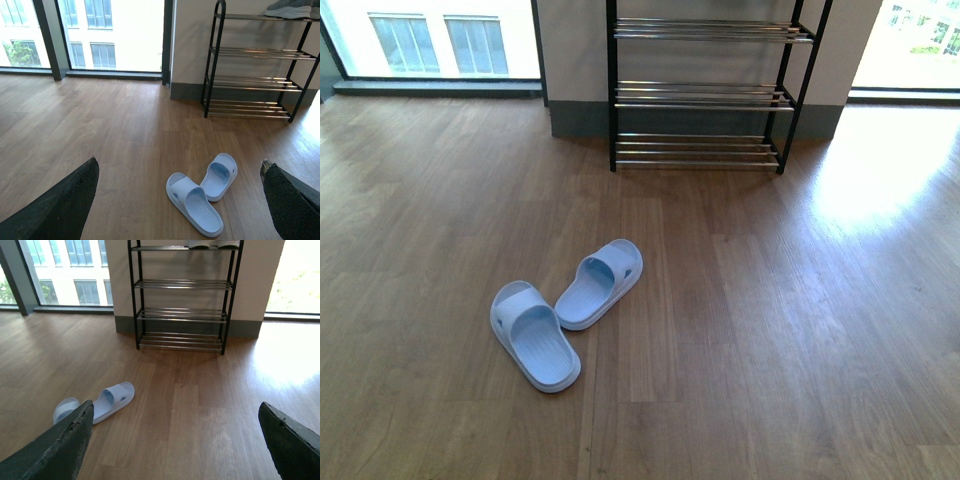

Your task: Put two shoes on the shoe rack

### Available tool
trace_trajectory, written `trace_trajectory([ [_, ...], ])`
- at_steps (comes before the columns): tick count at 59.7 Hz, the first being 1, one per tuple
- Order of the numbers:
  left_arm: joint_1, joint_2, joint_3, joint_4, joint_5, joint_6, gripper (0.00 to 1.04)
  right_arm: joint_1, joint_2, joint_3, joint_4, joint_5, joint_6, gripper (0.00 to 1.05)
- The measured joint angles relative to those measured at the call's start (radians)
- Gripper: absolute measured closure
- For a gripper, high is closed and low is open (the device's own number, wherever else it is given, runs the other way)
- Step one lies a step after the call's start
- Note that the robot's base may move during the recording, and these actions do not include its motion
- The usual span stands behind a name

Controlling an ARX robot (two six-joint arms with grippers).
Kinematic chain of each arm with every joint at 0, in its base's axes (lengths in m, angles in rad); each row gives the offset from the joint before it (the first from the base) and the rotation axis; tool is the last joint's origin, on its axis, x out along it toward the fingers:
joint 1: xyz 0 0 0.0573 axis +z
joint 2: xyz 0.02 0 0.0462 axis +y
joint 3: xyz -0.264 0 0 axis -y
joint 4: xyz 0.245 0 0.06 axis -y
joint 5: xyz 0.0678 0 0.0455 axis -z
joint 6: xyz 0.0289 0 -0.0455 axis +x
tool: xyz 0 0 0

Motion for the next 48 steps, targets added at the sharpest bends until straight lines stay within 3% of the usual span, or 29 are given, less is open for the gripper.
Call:
trace_trajectory([
  [48, 0.000, 0.000, 0.000, 0.000, -0.002, 0.000, 0.09, 0.000, 0.000, 0.000, 0.000, 0.000, 0.000, 0.09],
])
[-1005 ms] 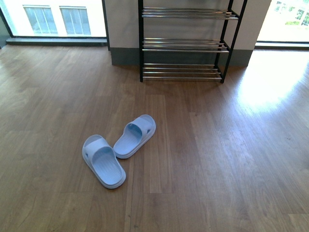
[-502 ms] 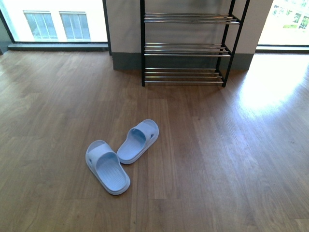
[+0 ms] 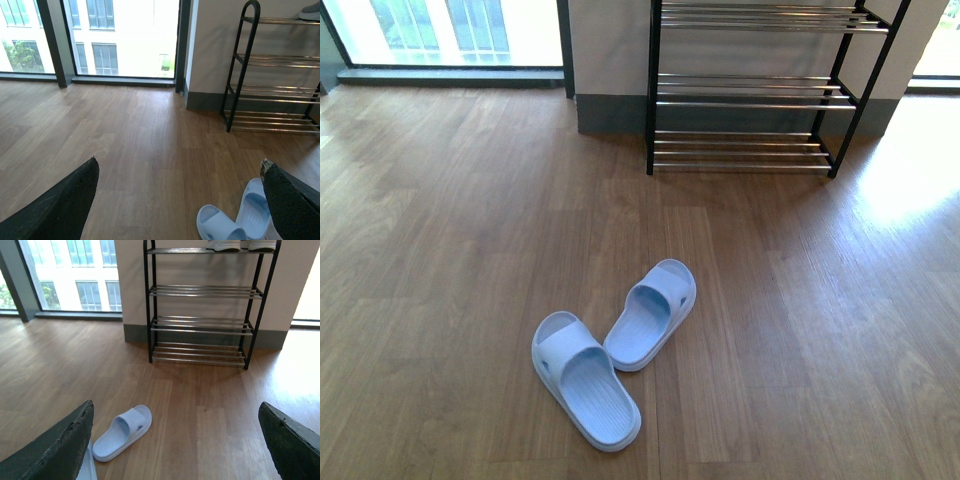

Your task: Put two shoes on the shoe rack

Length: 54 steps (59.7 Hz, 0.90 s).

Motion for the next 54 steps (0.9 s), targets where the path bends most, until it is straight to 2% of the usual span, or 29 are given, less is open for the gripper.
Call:
trace_trajectory([
  [54, 0.001, 0.000, 0.000, 0.000, 0.003, 0.001, 0.09, 0.001, 0.002, -0.001, 0.000, 0.003, 0.000, 0.09],
])
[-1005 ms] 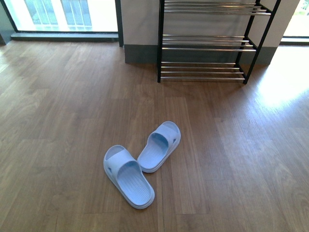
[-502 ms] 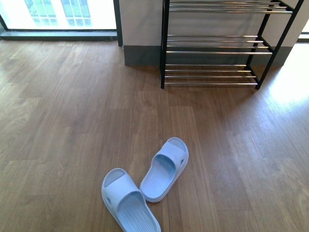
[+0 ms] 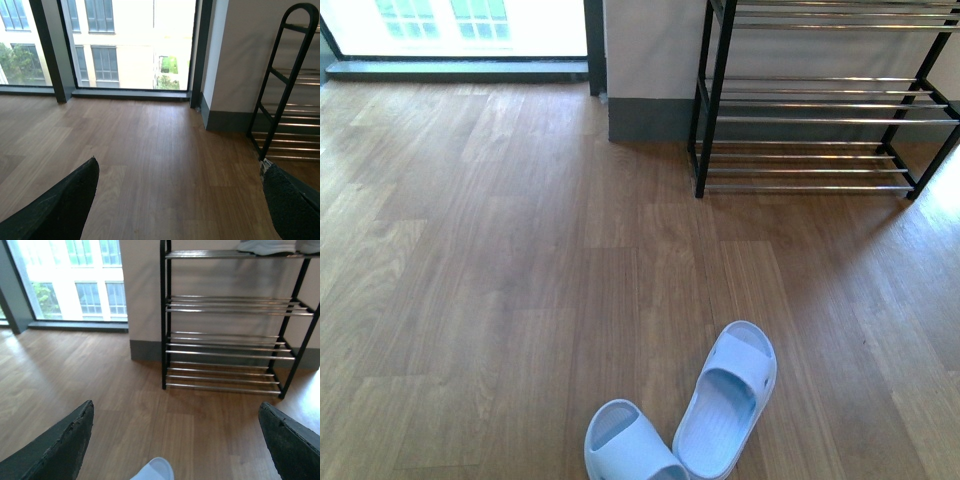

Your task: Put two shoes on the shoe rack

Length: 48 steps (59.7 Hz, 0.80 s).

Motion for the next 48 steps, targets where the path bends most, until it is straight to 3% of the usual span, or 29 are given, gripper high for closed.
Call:
trace_trajectory([
  [21, 0.000, 0.000, 0.000, 0.000, 0.000, 0.000, 0.09, 0.000, 0.000, 0.000, 0.000, -0.002, 0.000, 0.09],
  [23, 0.000, 0.000, 0.000, 0.000, 0.000, 0.000, 0.09, 0.014, 0.005, -0.002, 0.017, 0.052, 0.007, 0.09],
  [27, 0.000, 0.000, 0.000, 0.000, 0.000, 0.000, 0.09, 0.088, 0.071, 0.000, 0.117, 0.307, 0.034, 0.09],
  [29, 0.000, 0.000, 0.000, 0.000, 0.000, 0.000, 0.09, 0.089, 0.150, 0.009, 0.121, 0.358, 0.061, 0.09],
  [42, 0.000, 0.000, 0.000, 0.000, 0.000, 0.000, 0.09, -0.048, 0.769, 0.118, 0.423, 0.168, 0.079, 0.09],
  [48, 0.000, 0.000, 0.000, 0.000, 0.000, 0.000, 0.09, -0.076, 1.131, 0.217, 0.590, 0.137, 0.051, 0.09],
])
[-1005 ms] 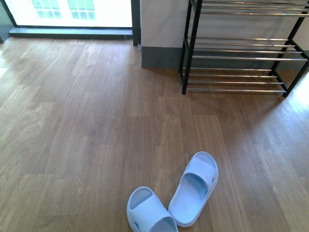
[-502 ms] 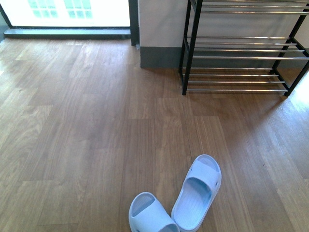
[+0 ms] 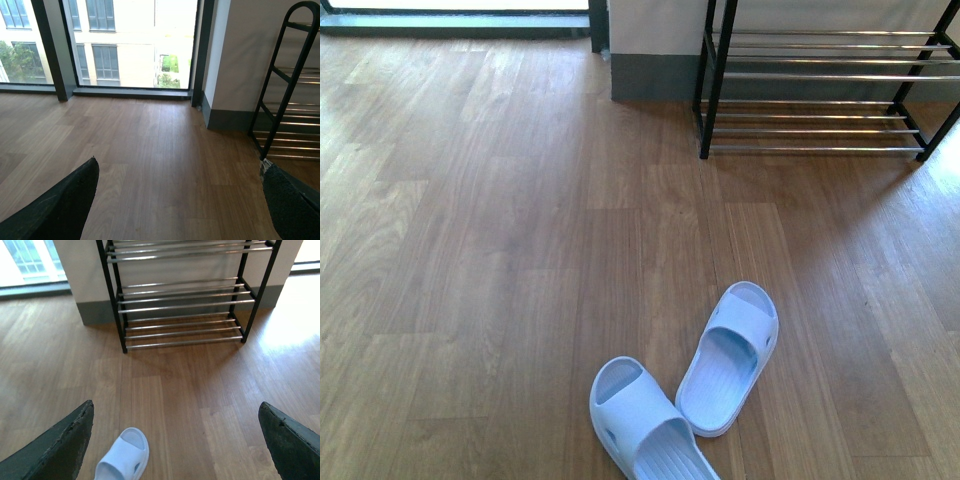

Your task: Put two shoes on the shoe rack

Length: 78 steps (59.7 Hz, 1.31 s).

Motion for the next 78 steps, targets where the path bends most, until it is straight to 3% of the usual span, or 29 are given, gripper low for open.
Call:
trace_trajectory([
  [9, 0.000, 0.000, 0.000, 0.000, 0.000, 0.000, 0.09, -0.004, 0.472, 0.156, 0.105, -0.020, -0.031, 0.09],
  [31, 0.000, 0.000, 0.000, 0.000, 0.000, 0.000, 0.09, 0.006, 1.235, 0.583, 0.061, -0.011, -0.116, 0.09],
  [50, 0.000, 0.000, 0.000, 0.000, 0.000, 0.000, 0.09, 0.054, 1.484, 0.747, -0.016, -0.016, -0.169, 0.09],
  [78, 0.000, 0.000, 0.000, 0.000, 0.000, 0.000, 0.09, 0.103, 1.618, 0.914, -0.100, -0.039, -0.155, 0.09],
])
